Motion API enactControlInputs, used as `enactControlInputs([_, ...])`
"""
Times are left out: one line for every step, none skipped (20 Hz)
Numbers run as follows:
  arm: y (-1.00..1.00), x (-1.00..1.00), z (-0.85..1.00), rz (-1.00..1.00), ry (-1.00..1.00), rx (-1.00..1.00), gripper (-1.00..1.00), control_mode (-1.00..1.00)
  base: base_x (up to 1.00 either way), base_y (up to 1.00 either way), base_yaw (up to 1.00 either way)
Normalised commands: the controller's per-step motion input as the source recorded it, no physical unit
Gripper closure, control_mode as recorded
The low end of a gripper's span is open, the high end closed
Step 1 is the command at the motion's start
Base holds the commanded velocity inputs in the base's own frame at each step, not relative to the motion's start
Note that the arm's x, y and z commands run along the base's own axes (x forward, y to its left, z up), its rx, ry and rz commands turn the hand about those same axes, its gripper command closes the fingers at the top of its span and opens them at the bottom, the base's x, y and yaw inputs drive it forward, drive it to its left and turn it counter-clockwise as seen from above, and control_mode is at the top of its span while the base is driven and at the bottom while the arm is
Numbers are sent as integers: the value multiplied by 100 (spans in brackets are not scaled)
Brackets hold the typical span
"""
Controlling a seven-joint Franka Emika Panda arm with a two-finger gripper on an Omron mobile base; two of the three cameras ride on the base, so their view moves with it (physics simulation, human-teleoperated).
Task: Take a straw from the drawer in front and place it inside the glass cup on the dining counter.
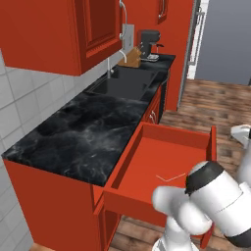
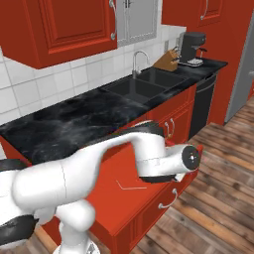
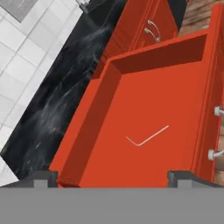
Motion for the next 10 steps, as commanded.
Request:
enactControlInputs([79, 14, 100, 0, 36, -24, -100, -100, 0, 0, 0])
enactControlInputs([79, 19, 100, 0, 44, -22, -100, -100, 0, 0, 0])
enactControlInputs([74, 19, 100, 0, 45, -22, -100, -100, 0, 0, 0])
enactControlInputs([74, 20, 100, 0, 47, -23, -100, -100, 0, 0, 0])
enactControlInputs([70, 21, 100, 0, 49, -23, -100, -100, 0, 0, 0])
enactControlInputs([68, 24, 96, 1, 49, -23, -100, -100, 0, 0, 0])
enactControlInputs([64, 26, 90, 3, 52, -21, -100, -100, 0, 0, 0])
enactControlInputs([62, 27, 75, 4, 53, -18, -100, -100, 0, 0, 0])
enactControlInputs([51, 24, 58, 5, 52, -13, -100, -100, 0, 0, 0])
enactControlInputs([45, 21, 44, 7, 48, -10, -100, -100, 0, 0, 0])
